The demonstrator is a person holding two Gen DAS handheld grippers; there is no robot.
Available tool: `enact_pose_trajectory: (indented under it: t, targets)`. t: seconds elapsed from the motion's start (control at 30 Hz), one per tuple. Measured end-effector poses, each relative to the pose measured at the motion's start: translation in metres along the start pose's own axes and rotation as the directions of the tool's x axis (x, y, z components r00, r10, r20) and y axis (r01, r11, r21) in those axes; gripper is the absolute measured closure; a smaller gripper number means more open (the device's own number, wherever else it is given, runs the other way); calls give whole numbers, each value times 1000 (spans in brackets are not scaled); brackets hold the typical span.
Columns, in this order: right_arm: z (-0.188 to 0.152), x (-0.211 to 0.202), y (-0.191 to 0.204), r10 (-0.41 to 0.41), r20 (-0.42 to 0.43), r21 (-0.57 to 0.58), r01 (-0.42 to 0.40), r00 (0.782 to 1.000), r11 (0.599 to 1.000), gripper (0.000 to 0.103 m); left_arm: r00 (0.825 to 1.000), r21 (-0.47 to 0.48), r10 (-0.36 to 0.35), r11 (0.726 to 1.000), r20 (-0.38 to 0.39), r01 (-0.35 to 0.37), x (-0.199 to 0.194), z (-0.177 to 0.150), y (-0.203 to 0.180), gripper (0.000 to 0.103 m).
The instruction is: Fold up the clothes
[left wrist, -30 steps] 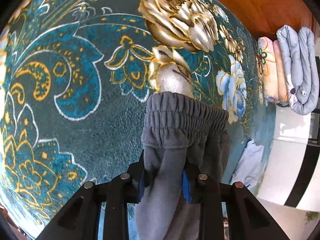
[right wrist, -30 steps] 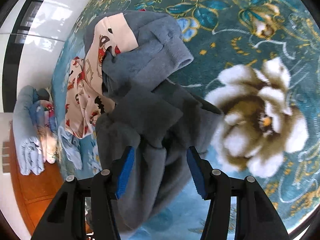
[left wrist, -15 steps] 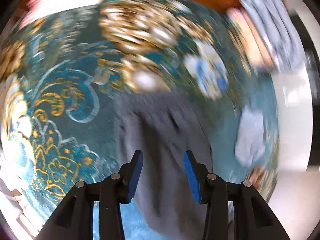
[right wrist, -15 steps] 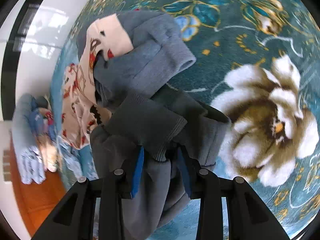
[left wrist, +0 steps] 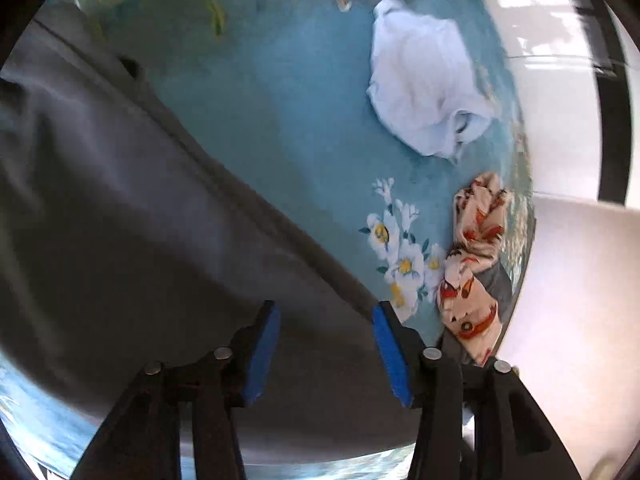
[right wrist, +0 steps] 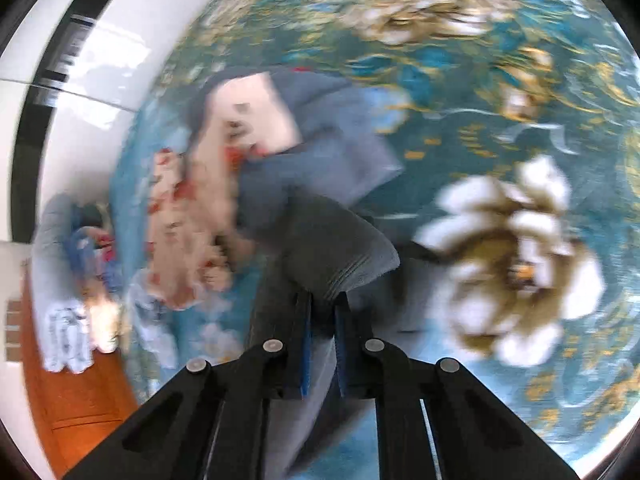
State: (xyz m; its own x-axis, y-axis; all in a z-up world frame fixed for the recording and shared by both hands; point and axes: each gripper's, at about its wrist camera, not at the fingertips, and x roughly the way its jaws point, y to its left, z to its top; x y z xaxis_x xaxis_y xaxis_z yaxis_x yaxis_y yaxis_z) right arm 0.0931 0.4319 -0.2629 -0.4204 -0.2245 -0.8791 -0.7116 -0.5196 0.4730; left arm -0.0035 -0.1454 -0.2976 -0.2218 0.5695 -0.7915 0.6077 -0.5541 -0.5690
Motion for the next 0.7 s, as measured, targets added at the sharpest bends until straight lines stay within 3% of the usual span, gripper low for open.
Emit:
enact_pose_trajectory:
  t: [0.07,0.3,0.4,0.47,0.5,0.7]
  targets:
    - [-9,18,-5,-43,-41,10,44,998,999,93,999,-76,22,997,-31,-25,13,5,0,49]
    - [-13,28,1,8,-42,20,-7,999,1000,93,993,-176,116,977,-24,-119,35,12,4,53]
    - [-13,28,2,24,-41,11,-24,999,1000,93,986,-197,163,967,-22,-164,36,12,7,70]
    - [-14,26,-1,25,-44,-2,-25,999,1000,93,981,-210,191,959,-17,-191,35,12,10,91]
    - [-14,25,-3,26,-47,-5,-26,999,1000,93,980,-217,198,956,-15,-196,34,13,11,92]
    - [-12,23,-8,31,-65,-3,-31,997,1000,93,993,-281,111,952,-45,-119,32,13,18,93]
